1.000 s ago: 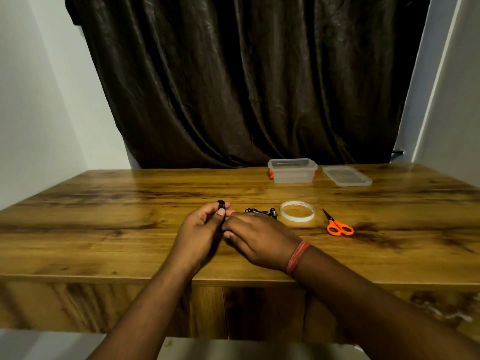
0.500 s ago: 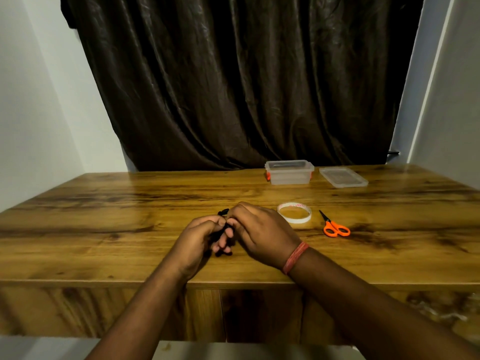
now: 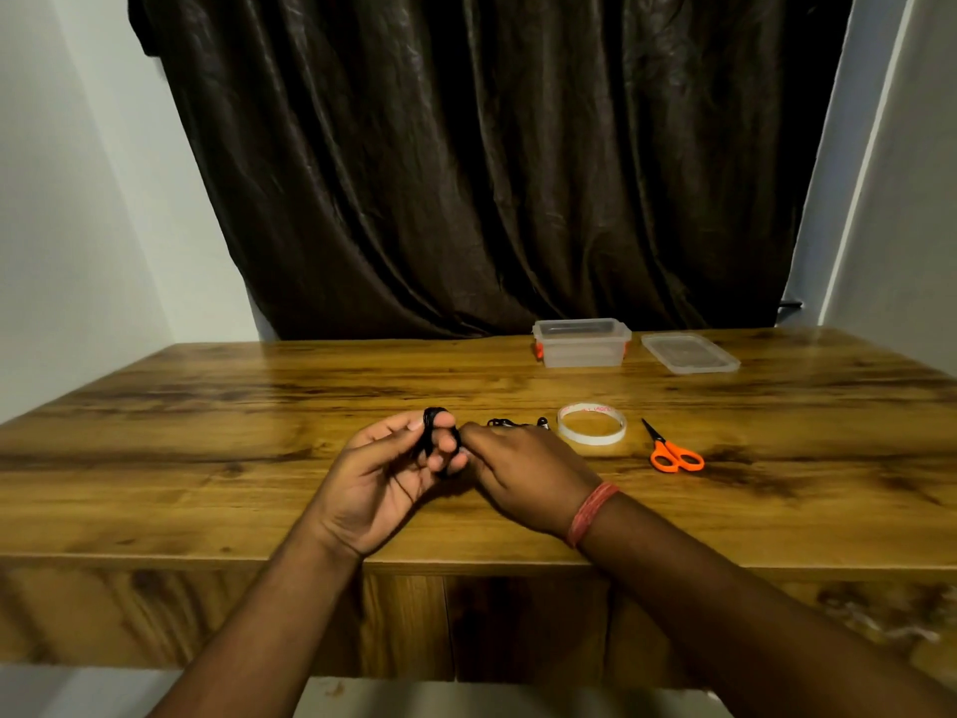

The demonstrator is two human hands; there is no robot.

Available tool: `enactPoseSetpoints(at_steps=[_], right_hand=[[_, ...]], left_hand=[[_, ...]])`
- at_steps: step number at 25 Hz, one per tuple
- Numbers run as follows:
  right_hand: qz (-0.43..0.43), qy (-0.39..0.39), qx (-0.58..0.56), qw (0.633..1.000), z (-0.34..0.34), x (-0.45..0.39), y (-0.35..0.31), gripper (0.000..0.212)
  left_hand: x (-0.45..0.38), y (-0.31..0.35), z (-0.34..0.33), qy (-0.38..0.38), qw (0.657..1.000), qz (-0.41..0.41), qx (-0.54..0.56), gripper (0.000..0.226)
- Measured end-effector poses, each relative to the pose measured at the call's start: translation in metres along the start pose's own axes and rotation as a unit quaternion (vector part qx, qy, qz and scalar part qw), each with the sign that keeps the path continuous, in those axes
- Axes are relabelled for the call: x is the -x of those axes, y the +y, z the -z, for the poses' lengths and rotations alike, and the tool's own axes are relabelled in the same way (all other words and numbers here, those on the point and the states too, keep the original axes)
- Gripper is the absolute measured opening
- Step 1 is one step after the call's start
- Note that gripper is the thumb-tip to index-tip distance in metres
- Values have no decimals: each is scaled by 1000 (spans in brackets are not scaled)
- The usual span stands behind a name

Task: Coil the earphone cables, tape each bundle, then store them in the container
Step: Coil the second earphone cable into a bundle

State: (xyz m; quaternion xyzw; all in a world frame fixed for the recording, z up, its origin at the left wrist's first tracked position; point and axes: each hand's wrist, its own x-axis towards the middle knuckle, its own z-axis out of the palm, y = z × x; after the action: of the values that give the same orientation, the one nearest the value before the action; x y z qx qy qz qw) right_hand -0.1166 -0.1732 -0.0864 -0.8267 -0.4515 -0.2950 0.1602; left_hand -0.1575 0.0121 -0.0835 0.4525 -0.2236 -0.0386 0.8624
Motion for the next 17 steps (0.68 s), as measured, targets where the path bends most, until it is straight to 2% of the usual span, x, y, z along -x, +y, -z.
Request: enactPoseSetpoints(at_steps=[2,5,10,13,17], right_hand=[[5,-21,-4,1000,-1,-1,0,18],[23,-26,-3,999,-2,0,0,22],[50,-45,14,998,-2,0,-2,22],[72,-29,24,997,2,1,-4,23],[66,-9,12,998,5,2,-5,22]], left_hand=[[-1,0,-1,28,999,-28,16,25],[-2,1,-3,59,997,-43,20,34],[-5,2,-1,120,989,-85,-1,31],[-7,0,-2,165,979,-100,-63,27],[-13,-15,0,202,953,-76,-214,24]])
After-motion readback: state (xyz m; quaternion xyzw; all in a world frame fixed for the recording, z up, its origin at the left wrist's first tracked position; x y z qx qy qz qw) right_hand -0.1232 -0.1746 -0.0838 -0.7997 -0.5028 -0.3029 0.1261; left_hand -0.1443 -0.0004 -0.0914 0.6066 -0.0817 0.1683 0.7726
